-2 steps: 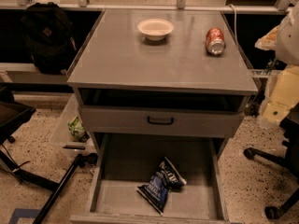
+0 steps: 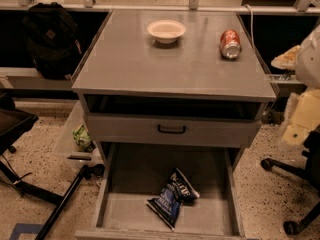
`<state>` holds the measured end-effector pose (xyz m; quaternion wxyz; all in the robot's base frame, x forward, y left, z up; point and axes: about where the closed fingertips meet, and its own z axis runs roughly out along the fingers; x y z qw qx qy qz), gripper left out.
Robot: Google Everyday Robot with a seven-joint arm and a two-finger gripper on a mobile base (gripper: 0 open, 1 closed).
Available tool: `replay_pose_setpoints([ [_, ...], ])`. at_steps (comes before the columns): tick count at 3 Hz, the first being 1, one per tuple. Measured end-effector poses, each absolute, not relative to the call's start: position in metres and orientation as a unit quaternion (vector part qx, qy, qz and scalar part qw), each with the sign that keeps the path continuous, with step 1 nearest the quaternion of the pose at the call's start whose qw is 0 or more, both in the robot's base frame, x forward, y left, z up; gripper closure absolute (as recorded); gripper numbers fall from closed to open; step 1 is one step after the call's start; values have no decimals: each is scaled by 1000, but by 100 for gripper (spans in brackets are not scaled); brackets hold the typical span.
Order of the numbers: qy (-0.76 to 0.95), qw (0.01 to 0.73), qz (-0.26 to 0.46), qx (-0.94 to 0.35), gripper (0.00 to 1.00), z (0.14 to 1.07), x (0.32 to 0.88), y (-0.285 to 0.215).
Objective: Pick blue chip bag from middle drawer and place on counter
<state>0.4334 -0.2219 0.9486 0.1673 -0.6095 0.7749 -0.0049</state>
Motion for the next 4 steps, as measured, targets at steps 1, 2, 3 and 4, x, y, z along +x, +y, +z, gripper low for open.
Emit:
replay_pose_setpoints([
  [1,763,186,85,-613,0,859,425,-226],
  [2,755,194,181,-600,0,763,397,-239],
  [3,748,199,272,-572,0,650,353,-242],
  [4,743,187,317,-559,0,604,337,-235],
])
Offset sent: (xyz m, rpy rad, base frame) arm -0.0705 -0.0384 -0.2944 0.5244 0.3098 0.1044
